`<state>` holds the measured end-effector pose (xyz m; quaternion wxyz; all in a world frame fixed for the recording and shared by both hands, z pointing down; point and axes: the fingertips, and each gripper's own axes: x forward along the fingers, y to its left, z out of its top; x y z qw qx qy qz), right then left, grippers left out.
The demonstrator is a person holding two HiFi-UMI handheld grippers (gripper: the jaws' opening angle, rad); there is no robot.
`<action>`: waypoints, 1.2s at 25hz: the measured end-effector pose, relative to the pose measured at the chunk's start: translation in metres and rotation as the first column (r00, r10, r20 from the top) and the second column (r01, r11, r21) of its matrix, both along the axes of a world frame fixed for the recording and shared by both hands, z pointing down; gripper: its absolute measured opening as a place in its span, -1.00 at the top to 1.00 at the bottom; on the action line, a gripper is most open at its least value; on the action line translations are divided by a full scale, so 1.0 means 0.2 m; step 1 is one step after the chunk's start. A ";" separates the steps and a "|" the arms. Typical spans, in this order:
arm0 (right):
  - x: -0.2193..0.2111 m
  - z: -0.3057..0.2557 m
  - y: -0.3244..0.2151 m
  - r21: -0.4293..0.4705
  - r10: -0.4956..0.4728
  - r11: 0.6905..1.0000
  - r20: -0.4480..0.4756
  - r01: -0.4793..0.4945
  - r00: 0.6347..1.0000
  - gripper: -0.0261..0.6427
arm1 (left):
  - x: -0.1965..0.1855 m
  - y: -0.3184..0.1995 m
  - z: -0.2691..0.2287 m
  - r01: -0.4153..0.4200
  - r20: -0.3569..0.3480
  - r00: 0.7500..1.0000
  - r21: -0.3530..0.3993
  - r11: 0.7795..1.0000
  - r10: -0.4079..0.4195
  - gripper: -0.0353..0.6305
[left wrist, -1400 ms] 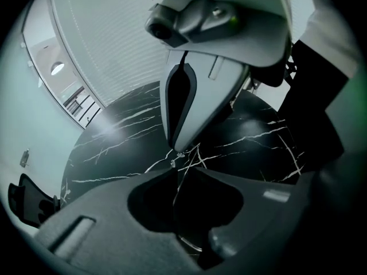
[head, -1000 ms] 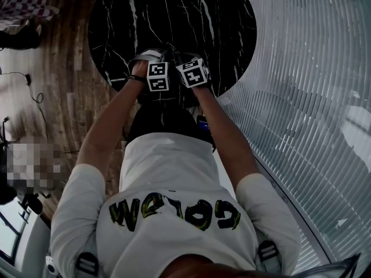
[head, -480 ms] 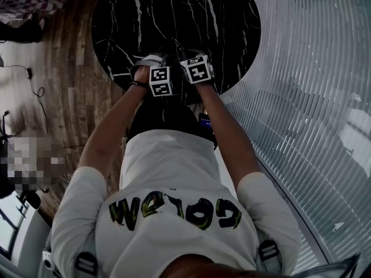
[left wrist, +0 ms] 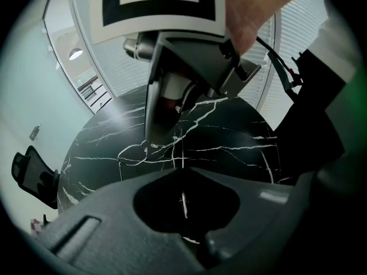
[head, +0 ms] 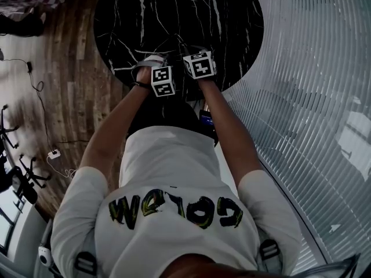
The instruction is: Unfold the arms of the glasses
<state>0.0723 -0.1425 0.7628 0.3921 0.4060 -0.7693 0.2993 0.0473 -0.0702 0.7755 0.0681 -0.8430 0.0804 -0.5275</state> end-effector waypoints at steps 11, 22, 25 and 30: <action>0.00 -0.03 0.02 -0.022 -0.001 1.000 -0.014 0.001 1.000 0.89 | 0.00 0.07 -0.01 0.072 -0.027 0.997 -0.016 0.997 -0.072 0.85; 0.00 0.00 0.05 -0.023 -0.013 1.000 -0.027 0.013 1.000 0.89 | 0.03 0.14 0.03 0.111 -0.045 0.993 -0.055 0.992 -0.113 0.81; 0.00 0.00 0.06 -0.022 -0.026 0.999 -0.036 0.025 0.999 0.89 | 0.03 0.14 0.05 0.118 -0.053 0.991 -0.051 0.992 -0.121 0.81; -0.01 -0.01 0.06 -0.022 -0.046 0.999 -0.041 0.045 0.998 0.88 | 0.02 0.14 0.05 0.128 -0.066 0.989 -0.050 0.991 -0.131 0.77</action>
